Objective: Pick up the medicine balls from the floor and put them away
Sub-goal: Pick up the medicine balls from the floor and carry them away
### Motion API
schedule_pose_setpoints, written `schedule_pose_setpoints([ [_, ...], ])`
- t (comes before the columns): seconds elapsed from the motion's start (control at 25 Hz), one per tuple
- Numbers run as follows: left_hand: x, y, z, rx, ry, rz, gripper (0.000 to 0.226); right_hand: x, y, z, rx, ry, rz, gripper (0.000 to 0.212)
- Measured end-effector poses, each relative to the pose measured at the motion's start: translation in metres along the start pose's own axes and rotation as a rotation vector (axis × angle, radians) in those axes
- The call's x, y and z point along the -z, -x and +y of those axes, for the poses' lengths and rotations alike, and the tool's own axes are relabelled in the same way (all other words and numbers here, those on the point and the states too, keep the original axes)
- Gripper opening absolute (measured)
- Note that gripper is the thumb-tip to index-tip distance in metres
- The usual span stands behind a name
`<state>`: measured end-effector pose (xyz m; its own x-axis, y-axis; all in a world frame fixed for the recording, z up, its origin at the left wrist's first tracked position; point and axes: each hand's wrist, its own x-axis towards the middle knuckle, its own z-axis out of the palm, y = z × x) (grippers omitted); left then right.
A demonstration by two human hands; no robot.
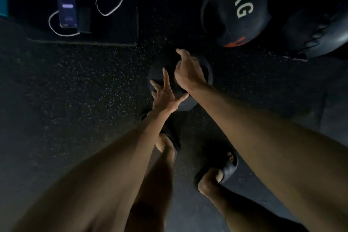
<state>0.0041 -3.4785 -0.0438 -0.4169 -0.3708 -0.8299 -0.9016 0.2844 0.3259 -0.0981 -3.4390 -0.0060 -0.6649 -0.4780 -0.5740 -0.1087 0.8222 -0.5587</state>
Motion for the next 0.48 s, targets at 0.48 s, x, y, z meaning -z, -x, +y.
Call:
schedule_pose_setpoints([
  [0.48,0.112,-0.115,0.019,0.166,-0.178,0.171,0.071,-0.053,-0.033,0.021,-0.495,-0.157,-0.154,0.098],
])
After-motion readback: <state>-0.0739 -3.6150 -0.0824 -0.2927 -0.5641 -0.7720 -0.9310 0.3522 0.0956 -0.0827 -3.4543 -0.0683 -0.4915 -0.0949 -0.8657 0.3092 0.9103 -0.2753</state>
